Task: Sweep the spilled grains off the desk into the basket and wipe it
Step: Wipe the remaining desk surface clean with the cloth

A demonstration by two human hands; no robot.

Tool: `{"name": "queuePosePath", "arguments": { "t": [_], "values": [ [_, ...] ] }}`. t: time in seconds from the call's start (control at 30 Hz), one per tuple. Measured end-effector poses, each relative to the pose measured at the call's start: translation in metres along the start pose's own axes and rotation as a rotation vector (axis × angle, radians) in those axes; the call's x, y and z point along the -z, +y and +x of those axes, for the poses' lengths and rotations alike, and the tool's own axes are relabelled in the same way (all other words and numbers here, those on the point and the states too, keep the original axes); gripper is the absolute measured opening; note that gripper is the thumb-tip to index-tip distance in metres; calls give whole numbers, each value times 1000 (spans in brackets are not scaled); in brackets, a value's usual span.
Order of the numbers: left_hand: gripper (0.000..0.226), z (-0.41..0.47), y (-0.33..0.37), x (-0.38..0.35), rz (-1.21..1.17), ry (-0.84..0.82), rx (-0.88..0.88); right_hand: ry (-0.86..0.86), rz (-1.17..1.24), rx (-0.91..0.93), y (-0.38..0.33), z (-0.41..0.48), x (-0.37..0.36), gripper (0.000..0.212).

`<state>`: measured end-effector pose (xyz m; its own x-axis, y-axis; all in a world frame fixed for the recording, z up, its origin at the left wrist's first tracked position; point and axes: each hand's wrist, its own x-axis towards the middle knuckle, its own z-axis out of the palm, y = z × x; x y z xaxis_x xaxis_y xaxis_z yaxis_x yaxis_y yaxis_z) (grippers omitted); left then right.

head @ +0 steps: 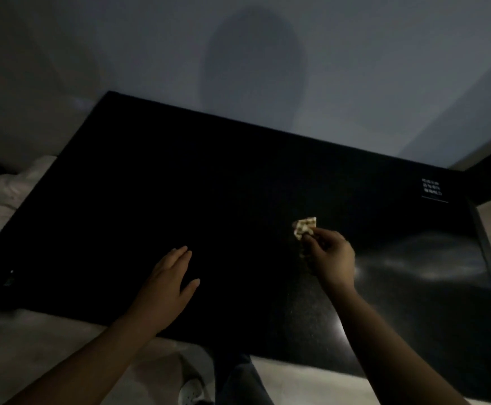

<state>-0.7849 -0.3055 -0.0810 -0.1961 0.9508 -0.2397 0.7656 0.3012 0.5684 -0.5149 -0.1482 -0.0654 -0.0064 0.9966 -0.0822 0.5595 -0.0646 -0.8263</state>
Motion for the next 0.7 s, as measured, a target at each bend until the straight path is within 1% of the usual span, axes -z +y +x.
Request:
{"name": "queuePosePath", "arguments": {
  "t": [0.17,0.3,0.4,0.53,0.63,0.7],
  "values": [
    [64,69,11,18,-54,-60,17,-41,17,-37,-21,94,-13,27],
    [66,129,15,26,14,-90,42,-55,8,14,-35,172,-24,26],
    [71,168,13,28,31,-84,53,-33,-47,48,-37,230,-43,25],
    [83,209,5,30,96,-75,87,-77,-139,102,-34,292,-72,27],
    [102,228,-6,29,201,-73,74,-33,-238,124,-33,326,-91,24],
    [106,235,-15,27,259,-75,61,-9,-320,107,-32,344,-103,26]
  ]
}}
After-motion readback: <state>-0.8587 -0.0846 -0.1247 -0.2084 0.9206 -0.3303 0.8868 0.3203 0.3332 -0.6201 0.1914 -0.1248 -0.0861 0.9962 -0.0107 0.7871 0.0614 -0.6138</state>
